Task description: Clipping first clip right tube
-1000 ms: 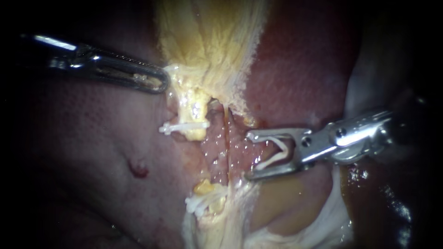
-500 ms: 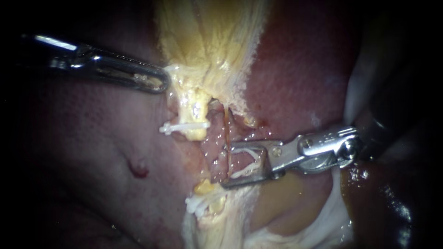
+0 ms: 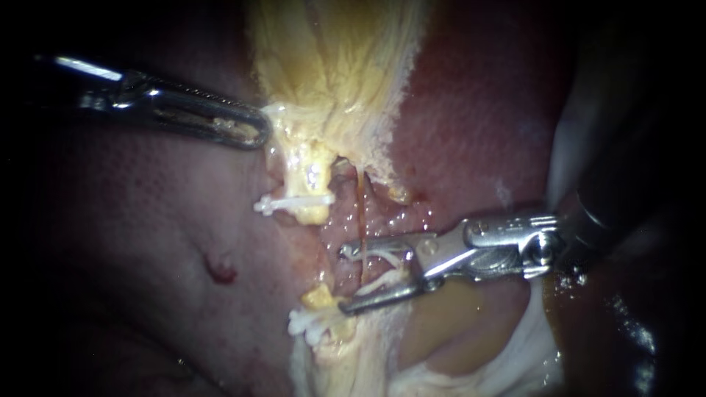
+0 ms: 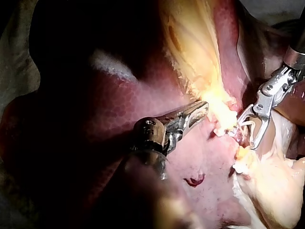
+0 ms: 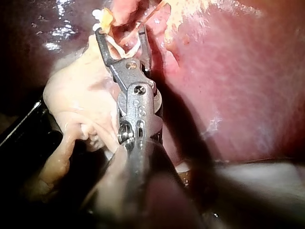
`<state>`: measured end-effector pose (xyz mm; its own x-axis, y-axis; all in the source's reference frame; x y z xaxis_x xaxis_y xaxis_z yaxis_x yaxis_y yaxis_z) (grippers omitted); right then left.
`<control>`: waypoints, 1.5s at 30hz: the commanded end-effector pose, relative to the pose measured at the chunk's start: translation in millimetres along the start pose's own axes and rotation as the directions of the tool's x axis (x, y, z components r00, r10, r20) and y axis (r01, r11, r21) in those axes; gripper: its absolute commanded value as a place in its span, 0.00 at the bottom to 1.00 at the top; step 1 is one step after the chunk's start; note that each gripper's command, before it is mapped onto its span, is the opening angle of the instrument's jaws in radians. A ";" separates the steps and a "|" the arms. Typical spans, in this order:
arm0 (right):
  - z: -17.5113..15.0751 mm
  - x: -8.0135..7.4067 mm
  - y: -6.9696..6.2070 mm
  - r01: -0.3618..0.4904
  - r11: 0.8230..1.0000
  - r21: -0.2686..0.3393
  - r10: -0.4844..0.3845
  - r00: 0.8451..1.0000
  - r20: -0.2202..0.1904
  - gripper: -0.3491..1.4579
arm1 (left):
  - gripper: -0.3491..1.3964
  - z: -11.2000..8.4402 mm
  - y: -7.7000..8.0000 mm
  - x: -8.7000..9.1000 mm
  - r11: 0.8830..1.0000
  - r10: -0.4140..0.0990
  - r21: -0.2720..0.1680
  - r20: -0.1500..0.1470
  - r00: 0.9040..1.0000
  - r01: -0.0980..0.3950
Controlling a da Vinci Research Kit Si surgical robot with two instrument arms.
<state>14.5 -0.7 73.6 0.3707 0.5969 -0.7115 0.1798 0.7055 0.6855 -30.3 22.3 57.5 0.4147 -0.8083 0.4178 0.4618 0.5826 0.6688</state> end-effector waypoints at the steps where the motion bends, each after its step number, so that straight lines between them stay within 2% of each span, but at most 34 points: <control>1: 0.1 0.0 0.0 -0.003 1.000 0.002 0.003 1.000 -0.006 0.45 | 0.00 0.0 0.0 0.0 1.000 0.000 0.000 0.000 1.000 0.000; 9: 0.5 0.1 0.2 -0.031 0.999 0.021 0.031 0.999 -0.034 0.45 | 0.00 0.0 0.0 0.0 1.000 0.000 0.000 0.000 1.000 0.000; 21: 0.6 0.1 0.2 -0.047 0.999 0.025 0.049 0.998 -0.044 0.45 | 0.00 0.0 0.0 0.0 1.000 0.000 0.000 0.000 1.000 0.000; 25: 0.5 0.3 -0.2 -0.058 0.998 0.035 0.061 0.996 -0.066 0.46 | 0.00 0.0 0.1 0.1 1.000 0.000 0.000 0.000 1.000 0.000; 29: 0.3 0.8 -0.8 -0.076 0.996 0.046 0.080 0.992 -0.094 0.46 | 0.00 0.1 0.1 0.1 1.000 0.001 0.000 0.000 1.000 -0.001; 33: 0.2 1.0 -1.7 -0.079 0.995 0.062 0.085 0.991 -0.101 0.46 | 0.00 0.1 0.1 0.1 1.000 0.001 0.000 0.000 1.000 -0.001; 42: -0.1 2.6 -3.8 -0.091 0.977 0.194 0.117 0.984 -0.132 0.46 | 0.00 0.1 0.2 0.2 1.000 0.001 0.000 0.000 1.000 -0.001; 45: 0.0 3.1 -4.6 -0.100 0.971 0.217 0.133 0.981 -0.142 0.46 | 0.00 0.2 0.3 0.2 1.000 0.001 0.000 0.000 1.000 -0.001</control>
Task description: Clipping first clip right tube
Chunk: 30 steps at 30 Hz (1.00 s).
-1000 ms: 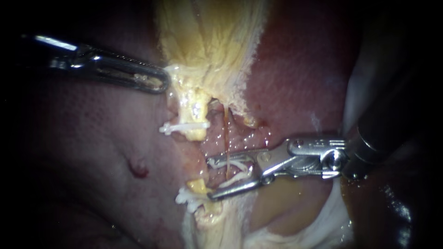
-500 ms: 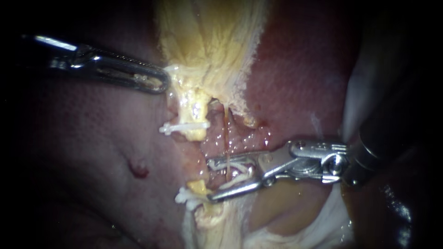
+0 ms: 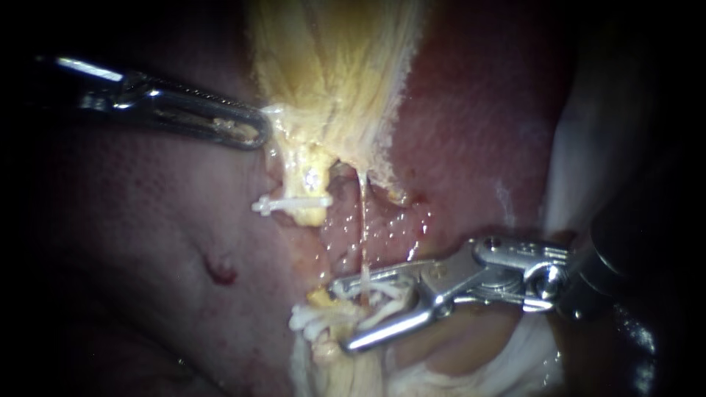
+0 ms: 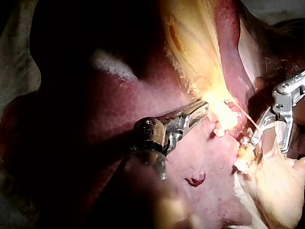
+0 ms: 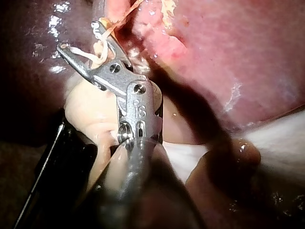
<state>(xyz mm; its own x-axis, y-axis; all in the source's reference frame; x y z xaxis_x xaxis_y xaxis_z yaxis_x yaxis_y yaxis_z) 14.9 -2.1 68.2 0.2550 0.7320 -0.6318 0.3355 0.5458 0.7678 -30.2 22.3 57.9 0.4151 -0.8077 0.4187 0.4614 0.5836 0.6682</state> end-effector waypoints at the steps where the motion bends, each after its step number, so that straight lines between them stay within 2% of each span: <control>1: 0.1 0.0 -0.2 -0.003 1.000 0.004 0.003 1.000 -0.004 0.46 | 0.00 0.0 0.0 0.0 1.000 0.000 0.000 0.000 1.000 0.000; 6: 0.4 0.2 -0.5 -0.009 1.000 0.008 0.009 1.000 -0.005 0.46 | 0.00 0.0 0.0 0.0 1.000 0.000 0.000 0.000 1.000 0.000; 17: 0.2 0.3 0.2 -0.016 1.000 0.006 0.016 1.000 -0.007 0.42 | 0.00 0.0 0.0 0.0 1.000 0.000 0.000 0.000 1.000 0.000; 30: -1.1 -0.1 1.3 -0.016 1.000 -0.001 0.016 1.000 -0.010 0.27 | 0.00 0.1 0.1 0.0 1.000 0.000 0.000 0.000 1.000 0.000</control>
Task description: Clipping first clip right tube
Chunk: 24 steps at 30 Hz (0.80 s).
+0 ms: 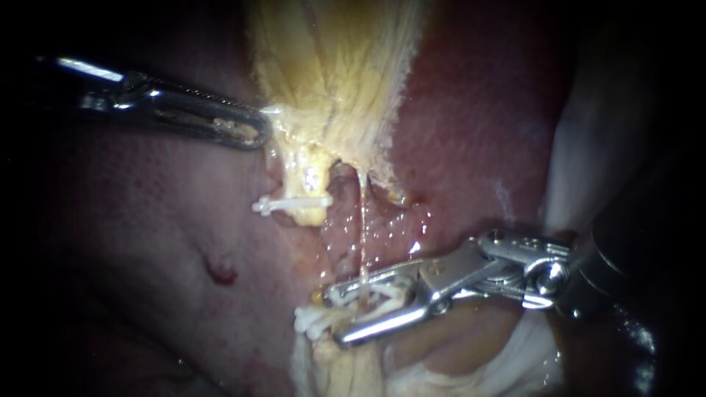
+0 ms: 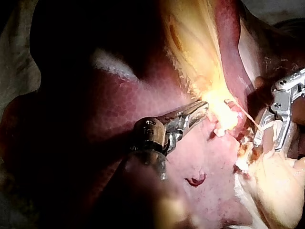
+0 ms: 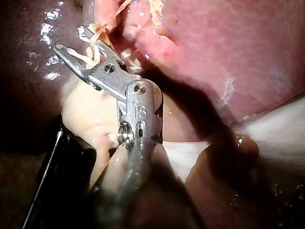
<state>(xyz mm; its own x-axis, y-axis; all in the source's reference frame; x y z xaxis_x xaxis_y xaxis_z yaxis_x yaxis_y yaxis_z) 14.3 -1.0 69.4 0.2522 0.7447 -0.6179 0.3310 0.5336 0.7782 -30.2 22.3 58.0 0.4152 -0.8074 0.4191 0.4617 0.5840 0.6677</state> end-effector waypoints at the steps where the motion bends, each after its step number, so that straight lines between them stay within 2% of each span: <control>1: 0.0 0.0 0.0 0.001 1.000 0.000 -0.001 1.000 0.000 0.26 | 0.00 0.0 0.0 0.0 1.000 0.000 0.000 0.000 1.000 0.000; 11: -0.3 0.2 -0.1 0.000 1.000 0.002 0.000 1.000 -0.001 0.12 | 0.00 0.0 0.1 0.0 1.000 0.000 0.000 0.000 1.000 0.000; 15: -0.5 0.3 -0.2 -0.013 1.000 0.003 0.013 1.000 0.000 0.00 | 0.00 0.0 0.1 0.0 1.000 0.000 0.000 0.000 1.000 0.000; 20: -0.9 0.2 -0.3 -0.025 1.000 0.000 0.025 1.000 -0.005 0.00 | 0.00 0.0 0.1 0.0 1.000 0.000 0.000 0.000 1.000 0.000; 24: -0.9 0.2 -0.3 -0.025 1.000 -0.017 0.025 1.000 0.013 0.00 | 0.00 -0.1 0.1 0.1 1.000 0.000 0.001 0.000 1.000 0.000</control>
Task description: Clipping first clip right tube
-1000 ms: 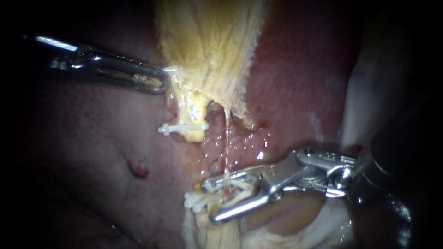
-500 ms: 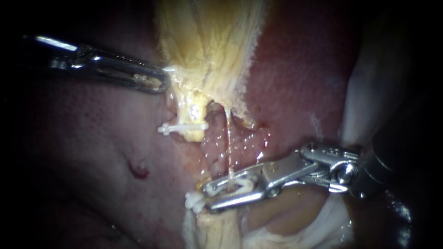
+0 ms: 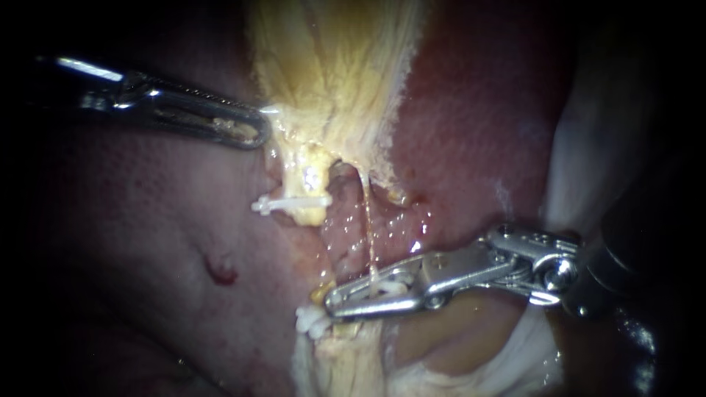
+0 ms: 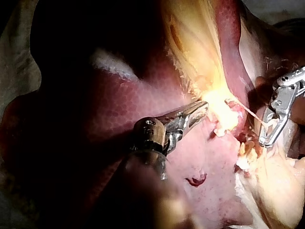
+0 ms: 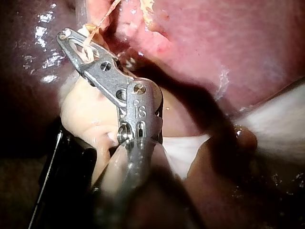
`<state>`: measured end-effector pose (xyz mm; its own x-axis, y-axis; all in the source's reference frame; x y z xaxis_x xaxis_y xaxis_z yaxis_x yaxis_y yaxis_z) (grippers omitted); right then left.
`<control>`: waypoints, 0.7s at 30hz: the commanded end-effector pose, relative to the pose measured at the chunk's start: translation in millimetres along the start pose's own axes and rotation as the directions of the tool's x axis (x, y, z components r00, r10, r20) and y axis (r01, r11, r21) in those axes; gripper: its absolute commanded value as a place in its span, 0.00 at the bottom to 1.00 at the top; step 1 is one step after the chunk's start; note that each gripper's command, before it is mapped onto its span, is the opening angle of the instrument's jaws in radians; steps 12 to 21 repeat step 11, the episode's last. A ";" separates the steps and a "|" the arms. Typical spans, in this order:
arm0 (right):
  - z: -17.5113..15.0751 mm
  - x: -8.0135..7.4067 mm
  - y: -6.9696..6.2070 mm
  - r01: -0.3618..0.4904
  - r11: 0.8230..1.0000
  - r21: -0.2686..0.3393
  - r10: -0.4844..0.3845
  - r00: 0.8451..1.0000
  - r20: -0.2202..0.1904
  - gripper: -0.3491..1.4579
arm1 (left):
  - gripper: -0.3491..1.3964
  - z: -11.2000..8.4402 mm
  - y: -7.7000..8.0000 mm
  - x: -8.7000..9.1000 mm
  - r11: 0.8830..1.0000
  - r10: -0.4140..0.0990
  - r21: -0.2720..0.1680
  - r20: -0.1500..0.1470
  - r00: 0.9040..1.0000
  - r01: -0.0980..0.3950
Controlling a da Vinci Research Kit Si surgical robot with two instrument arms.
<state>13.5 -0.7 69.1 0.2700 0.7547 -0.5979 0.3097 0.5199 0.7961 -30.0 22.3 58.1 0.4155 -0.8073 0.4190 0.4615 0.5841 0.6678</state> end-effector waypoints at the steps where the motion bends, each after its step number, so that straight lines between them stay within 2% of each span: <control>1: 0.0 0.0 0.0 0.001 1.000 -0.001 -0.001 1.000 0.003 0.00 | 0.00 -0.1 0.0 0.0 1.000 0.000 0.000 0.000 1.000 0.000; 21: -0.1 0.0 0.1 0.001 1.000 -0.002 -0.001 1.000 0.003 0.00 | 0.00 0.0 0.0 0.0 1.000 0.000 0.000 0.000 1.000 0.000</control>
